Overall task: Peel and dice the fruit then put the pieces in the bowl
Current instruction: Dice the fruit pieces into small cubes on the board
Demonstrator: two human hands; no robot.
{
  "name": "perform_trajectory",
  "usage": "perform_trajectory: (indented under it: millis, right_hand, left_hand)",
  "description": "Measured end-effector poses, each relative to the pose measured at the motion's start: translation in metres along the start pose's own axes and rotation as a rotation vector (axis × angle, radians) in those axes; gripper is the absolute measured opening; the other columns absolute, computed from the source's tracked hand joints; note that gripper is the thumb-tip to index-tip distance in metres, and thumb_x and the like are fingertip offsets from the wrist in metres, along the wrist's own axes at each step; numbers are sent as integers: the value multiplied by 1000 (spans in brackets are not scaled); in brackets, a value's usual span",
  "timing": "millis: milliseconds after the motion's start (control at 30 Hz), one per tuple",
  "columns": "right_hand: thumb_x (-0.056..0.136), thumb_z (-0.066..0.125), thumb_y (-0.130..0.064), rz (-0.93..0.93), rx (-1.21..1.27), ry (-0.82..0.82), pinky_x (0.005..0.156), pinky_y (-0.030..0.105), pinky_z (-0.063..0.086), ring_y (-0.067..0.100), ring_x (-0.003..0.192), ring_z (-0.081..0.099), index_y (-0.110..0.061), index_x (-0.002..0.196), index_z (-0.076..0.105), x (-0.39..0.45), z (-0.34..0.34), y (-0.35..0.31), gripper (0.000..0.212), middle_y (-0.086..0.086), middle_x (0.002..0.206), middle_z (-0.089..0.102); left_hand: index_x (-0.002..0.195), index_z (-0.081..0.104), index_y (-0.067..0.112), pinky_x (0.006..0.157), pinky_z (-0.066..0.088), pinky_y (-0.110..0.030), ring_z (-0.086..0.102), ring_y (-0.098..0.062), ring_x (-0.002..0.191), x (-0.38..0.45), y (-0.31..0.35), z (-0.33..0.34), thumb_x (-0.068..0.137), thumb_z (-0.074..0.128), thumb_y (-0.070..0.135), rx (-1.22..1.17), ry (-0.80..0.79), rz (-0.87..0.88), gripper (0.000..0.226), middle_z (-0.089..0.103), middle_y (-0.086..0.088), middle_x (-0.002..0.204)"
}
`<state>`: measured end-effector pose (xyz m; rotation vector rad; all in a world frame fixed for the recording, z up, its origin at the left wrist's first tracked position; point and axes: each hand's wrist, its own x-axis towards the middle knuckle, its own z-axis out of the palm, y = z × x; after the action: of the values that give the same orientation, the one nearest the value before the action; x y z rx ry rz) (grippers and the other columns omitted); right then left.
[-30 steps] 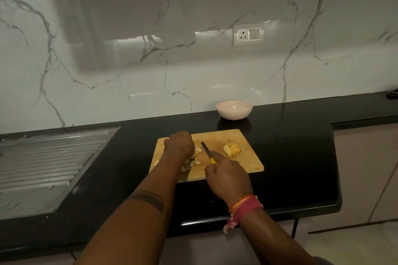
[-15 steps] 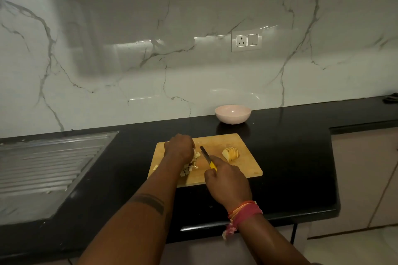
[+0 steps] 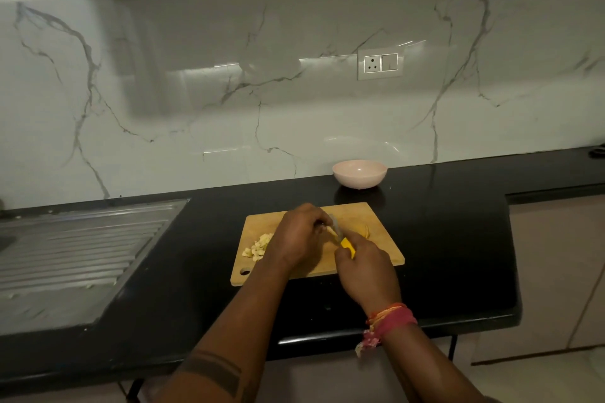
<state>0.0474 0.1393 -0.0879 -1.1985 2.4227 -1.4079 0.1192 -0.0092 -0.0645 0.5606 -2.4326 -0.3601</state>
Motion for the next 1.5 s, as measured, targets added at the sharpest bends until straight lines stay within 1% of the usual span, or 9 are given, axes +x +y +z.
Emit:
perform_trajectory:
  millis: [200,367,433,533,700,900,1067,1233,1500]
  right_hand:
    - [98,46,-32,4,-154,-56,69,30,49,20,90,61,-31,145,52,-2,-4,4,47,3,115,69]
    - [98,44,-34,-26,-260,-66,61,28,44,15,73,55,-36,148,46,-8,-1,1,50,1,97,69]
    - [98,43,-34,-32,-275,-62,57,28,41,12,68,54,-38,150,41,-11,-1,1,52,-3,82,62]
    - [98,42,-33,-46,-308,-56,51,27,37,10,63,51,-40,154,33,-14,-1,-2,57,-7,72,54]
    - [98,41,-35,-96,-333,-42,48,26,36,6,60,51,-44,157,20,-20,3,-3,63,-9,69,53]
    - [100,41,-31,-45,-217,-23,48,24,34,6,64,50,-40,156,28,-19,-3,-2,58,-7,75,54]
    - [99,40,-33,-59,-255,-34,49,25,38,7,61,53,-44,156,25,-22,0,-4,59,-8,70,56]
    - [98,41,-34,-63,-278,-40,52,26,43,7,61,54,-43,155,28,-21,0,-3,59,-8,70,57]
    - [97,43,-35,-67,-276,-26,57,27,47,9,65,56,-39,153,34,-22,0,-2,56,-8,73,58]
  left_hand:
    - [112,75,19,92,52,-30,62,-16,101,-21,-8,13,94,66,12,97,-46,-51,21,68,1,113]
    - [123,69,17,93,47,-29,60,-17,108,-31,-9,20,97,63,27,50,-29,-78,28,63,1,121]
    - [136,60,17,95,43,-28,57,-18,114,-31,-11,23,96,66,35,54,-43,-102,44,59,0,127]
    - [136,62,18,96,45,-33,56,-21,114,-27,-16,27,98,63,37,110,-63,-86,43,62,-2,126]
    - [132,67,20,96,47,-36,55,-20,114,-27,-17,29,98,64,37,102,-64,-77,39,64,-2,122]
    - [133,63,23,96,47,-41,55,-22,111,-31,-14,29,94,63,49,117,-48,-80,46,67,2,124]
    - [137,59,25,103,42,-39,48,-20,122,-32,-9,25,95,64,40,145,-5,-110,45,58,2,130]
    - [138,57,21,103,46,-34,47,-21,123,-34,-10,19,94,62,7,134,116,-171,46,52,-2,134]
    - [123,63,21,89,49,-24,54,-11,108,-33,-2,17,97,57,8,9,198,-196,30,55,4,124]
